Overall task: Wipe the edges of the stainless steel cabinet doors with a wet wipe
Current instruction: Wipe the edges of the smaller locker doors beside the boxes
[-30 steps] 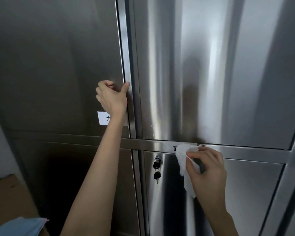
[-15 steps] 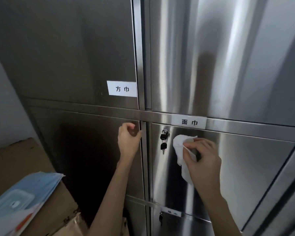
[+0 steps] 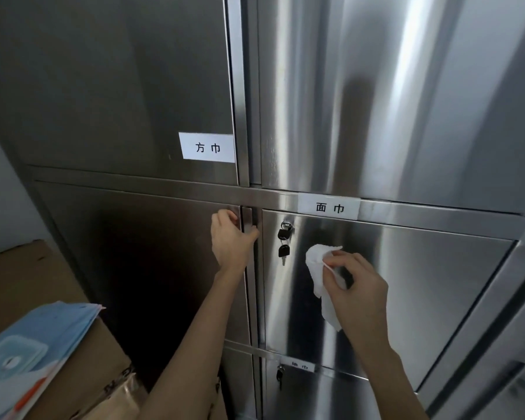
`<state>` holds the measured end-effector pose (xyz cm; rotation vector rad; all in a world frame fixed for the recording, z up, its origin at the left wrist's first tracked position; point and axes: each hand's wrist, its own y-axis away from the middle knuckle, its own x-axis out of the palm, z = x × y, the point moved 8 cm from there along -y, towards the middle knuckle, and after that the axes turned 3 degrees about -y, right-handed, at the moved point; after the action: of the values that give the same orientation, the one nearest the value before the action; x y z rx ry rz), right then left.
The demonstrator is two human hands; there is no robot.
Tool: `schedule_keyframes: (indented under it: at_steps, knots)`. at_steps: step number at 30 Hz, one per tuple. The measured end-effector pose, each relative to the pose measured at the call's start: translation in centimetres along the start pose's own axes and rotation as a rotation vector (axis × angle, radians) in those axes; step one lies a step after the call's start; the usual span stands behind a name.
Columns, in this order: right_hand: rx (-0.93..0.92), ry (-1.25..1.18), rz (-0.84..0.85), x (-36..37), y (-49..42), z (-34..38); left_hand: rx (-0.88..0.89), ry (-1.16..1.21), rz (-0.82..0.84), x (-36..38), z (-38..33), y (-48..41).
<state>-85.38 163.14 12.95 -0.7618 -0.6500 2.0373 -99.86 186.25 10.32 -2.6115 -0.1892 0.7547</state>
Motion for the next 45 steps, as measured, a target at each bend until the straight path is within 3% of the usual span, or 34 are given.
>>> schedule_keyframes:
  at_steps: [9,20,24,30,37,45]
  knots:
    - [-0.031,-0.032,0.042,0.4,0.8,0.5,0.003,-0.007,0.104,-0.6,0.6,1.8]
    - [-0.105,-0.096,0.128,-1.5,5.8,3.2,0.077,0.274,0.193,-7.2,2.0,9.9]
    - [-0.153,-0.17,0.115,-3.7,8.1,4.7,0.045,0.39,0.263,-9.7,0.9,14.2]
    - [-0.192,-0.268,0.088,-6.4,12.1,6.8,-0.013,0.518,0.236,-13.4,-0.8,20.4]
    - [-0.129,-0.296,0.066,-6.5,14.9,7.9,0.087,0.441,0.279,-16.4,-4.5,24.6]
    - [-0.151,-0.312,0.021,-8.2,15.1,8.9,0.025,0.49,0.385,-15.5,-3.5,27.5]
